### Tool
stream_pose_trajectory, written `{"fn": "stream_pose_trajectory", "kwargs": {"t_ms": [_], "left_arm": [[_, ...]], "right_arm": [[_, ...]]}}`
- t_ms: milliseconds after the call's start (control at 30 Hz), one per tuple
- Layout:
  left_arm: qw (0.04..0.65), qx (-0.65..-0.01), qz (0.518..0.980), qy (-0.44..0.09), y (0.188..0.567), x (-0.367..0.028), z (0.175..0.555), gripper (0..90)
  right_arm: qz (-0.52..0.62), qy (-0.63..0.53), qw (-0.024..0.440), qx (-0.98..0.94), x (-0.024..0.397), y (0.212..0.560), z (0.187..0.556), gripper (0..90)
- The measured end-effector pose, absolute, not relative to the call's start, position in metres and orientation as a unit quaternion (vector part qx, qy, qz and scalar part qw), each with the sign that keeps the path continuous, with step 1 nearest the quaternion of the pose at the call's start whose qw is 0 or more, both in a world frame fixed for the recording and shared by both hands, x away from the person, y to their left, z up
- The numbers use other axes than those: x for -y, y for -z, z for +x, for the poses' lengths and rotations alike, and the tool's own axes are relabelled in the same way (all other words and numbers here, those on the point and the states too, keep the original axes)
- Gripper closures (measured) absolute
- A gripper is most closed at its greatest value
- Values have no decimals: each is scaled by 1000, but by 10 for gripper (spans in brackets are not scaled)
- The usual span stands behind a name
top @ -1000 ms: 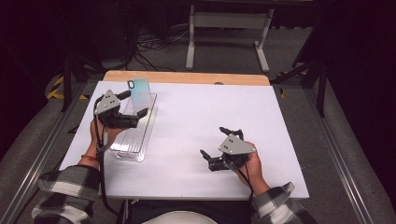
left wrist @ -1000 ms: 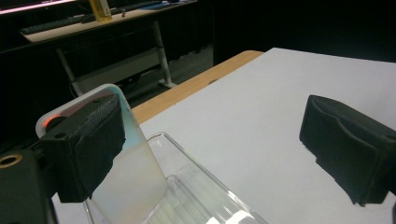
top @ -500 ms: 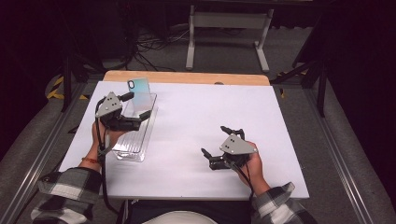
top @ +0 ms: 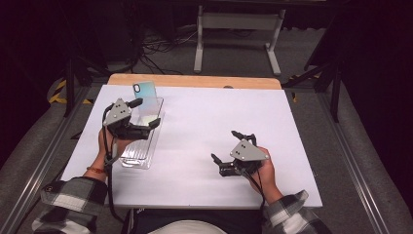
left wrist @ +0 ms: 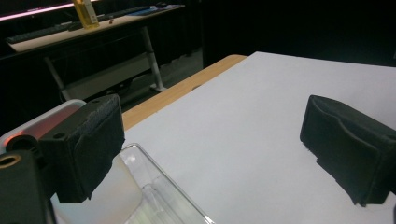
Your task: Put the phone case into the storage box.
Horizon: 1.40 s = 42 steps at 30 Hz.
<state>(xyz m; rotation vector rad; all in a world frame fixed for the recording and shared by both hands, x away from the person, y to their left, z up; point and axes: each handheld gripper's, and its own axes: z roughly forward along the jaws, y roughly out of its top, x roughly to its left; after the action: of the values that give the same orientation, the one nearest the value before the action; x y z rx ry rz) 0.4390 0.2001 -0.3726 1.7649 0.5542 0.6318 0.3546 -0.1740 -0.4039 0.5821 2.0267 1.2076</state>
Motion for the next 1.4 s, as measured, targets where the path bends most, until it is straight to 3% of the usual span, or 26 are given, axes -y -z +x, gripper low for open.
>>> {"fn": "stream_pose_trajectory", "kwargs": {"t_ms": [1400], "left_arm": [[568, -215, 749, -265, 368, -191, 414, 65]], "right_arm": [[223, -451, 366, -783, 175, 404, 356, 64]]}}
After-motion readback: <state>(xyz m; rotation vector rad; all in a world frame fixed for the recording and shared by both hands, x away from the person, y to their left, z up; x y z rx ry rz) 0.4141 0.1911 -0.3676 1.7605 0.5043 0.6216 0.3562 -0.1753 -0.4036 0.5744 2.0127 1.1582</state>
